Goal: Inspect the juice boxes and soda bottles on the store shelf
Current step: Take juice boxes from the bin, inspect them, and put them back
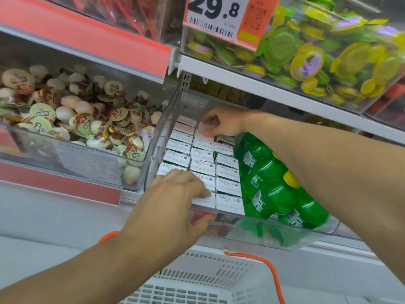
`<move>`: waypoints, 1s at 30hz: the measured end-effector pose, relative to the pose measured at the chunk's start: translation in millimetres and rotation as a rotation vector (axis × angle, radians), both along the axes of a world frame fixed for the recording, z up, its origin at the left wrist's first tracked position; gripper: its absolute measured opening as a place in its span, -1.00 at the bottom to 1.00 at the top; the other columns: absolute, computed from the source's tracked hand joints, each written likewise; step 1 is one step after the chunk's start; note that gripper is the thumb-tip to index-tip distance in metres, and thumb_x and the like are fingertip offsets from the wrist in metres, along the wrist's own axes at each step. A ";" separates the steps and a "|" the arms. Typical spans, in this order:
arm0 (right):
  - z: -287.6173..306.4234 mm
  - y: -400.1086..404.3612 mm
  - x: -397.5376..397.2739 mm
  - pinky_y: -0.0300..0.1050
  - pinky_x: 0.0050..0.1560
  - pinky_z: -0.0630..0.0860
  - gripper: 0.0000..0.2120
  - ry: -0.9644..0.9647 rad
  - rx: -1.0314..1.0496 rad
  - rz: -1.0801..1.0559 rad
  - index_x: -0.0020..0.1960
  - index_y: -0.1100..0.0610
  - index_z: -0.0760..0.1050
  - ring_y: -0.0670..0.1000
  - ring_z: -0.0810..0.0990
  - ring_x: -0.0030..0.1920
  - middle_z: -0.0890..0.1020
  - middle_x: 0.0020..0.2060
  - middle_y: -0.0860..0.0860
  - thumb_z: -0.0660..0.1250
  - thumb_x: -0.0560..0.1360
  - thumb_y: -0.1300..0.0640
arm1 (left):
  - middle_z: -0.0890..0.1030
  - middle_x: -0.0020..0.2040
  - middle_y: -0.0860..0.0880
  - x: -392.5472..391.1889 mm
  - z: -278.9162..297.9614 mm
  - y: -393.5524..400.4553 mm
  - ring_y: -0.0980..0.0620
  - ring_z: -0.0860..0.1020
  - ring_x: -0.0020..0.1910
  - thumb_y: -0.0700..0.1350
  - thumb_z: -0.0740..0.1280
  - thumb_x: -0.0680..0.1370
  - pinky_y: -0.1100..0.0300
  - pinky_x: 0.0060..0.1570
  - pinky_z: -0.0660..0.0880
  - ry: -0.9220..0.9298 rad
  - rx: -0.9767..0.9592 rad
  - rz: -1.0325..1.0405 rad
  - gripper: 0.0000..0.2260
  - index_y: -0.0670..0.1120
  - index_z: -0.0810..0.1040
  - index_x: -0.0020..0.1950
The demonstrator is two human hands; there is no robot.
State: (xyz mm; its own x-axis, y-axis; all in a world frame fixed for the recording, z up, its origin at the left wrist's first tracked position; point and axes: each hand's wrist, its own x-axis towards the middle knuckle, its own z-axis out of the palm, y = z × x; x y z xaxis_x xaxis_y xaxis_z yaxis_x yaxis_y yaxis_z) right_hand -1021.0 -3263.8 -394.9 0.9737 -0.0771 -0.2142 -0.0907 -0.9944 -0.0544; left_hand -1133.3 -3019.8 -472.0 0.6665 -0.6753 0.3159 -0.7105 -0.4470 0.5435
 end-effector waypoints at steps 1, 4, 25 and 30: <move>-0.5 -0.1 0.1 -0.19 0.28 0.35 -0.46 -0.003 -0.003 -0.005 0.47 0.11 0.38 0.04 0.48 0.32 0.50 0.38 0.03 0.37 0.57 -0.08 | 0.59 0.05 0.21 -0.4 1.4 0.5 0.14 0.50 0.11 0.21 0.35 0.37 0.23 0.13 0.34 0.004 -0.001 -0.006 -0.64 0.11 0.65 0.10; -2.6 -0.5 -0.5 -0.05 0.33 0.44 -0.45 -0.034 0.015 -0.046 0.41 0.10 0.39 0.06 0.51 0.25 0.52 0.30 0.02 0.43 0.52 -0.10 | 0.56 0.11 0.22 -1.5 3.4 1.4 0.17 0.45 0.18 0.16 0.44 0.43 0.25 0.20 0.30 0.003 -0.007 -0.014 -0.67 0.12 0.62 0.16; 13.1 67.1 -226.3 0.01 0.13 0.61 -0.65 -0.656 0.626 0.217 0.18 0.14 0.52 0.04 0.56 0.22 0.57 0.13 0.00 0.51 0.44 0.27 | 0.45 0.22 0.19 -30.5 54.5 18.0 0.29 0.41 0.26 0.21 0.28 0.53 0.49 0.20 0.29 -0.044 -0.457 0.016 -0.63 0.14 0.44 0.29; 5.8 67.9 -273.4 -0.03 0.15 0.60 -0.63 -0.406 1.201 0.190 0.22 0.20 0.62 0.13 0.61 0.24 0.60 0.19 0.13 0.47 0.41 0.29 | 0.66 0.09 -0.16 -57.4 56.3 18.9 0.06 0.60 0.04 0.33 0.30 0.40 -0.07 0.14 0.55 0.866 -0.269 -0.225 -0.45 -0.03 0.63 0.17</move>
